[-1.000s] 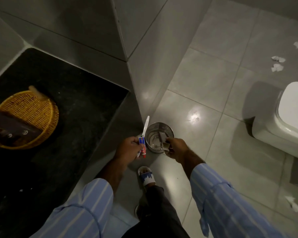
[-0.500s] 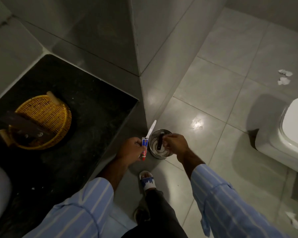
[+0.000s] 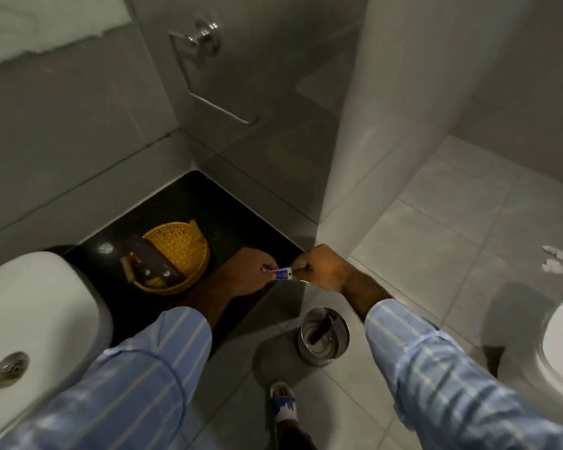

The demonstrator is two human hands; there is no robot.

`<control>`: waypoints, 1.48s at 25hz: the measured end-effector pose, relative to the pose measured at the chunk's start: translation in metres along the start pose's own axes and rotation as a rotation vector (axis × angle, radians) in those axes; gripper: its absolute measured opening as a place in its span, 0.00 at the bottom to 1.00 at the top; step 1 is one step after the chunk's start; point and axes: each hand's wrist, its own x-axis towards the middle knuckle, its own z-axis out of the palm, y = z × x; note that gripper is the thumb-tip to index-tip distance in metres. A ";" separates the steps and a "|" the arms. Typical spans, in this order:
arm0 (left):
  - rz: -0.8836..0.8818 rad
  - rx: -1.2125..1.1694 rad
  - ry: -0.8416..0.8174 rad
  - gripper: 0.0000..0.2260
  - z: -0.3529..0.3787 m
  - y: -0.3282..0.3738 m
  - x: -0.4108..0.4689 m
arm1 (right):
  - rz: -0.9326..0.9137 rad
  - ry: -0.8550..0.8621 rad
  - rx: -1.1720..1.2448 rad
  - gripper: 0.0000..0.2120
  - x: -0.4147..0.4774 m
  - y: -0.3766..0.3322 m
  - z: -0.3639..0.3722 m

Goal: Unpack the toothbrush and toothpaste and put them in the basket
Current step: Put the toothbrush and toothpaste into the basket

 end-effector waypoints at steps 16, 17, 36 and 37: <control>-0.193 -0.824 0.464 0.10 -0.124 -0.083 -0.095 | 0.092 0.112 0.814 0.11 0.040 -0.119 -0.025; -0.217 -0.791 0.464 0.08 -0.129 -0.095 -0.096 | 0.107 0.118 0.849 0.09 0.050 -0.126 -0.024; -0.355 -0.252 0.260 0.11 -0.164 -0.275 0.040 | 0.212 0.067 0.506 0.07 0.319 -0.150 0.020; -0.376 -0.260 0.254 0.11 -0.161 -0.282 0.048 | 0.218 0.059 0.485 0.08 0.329 -0.147 0.024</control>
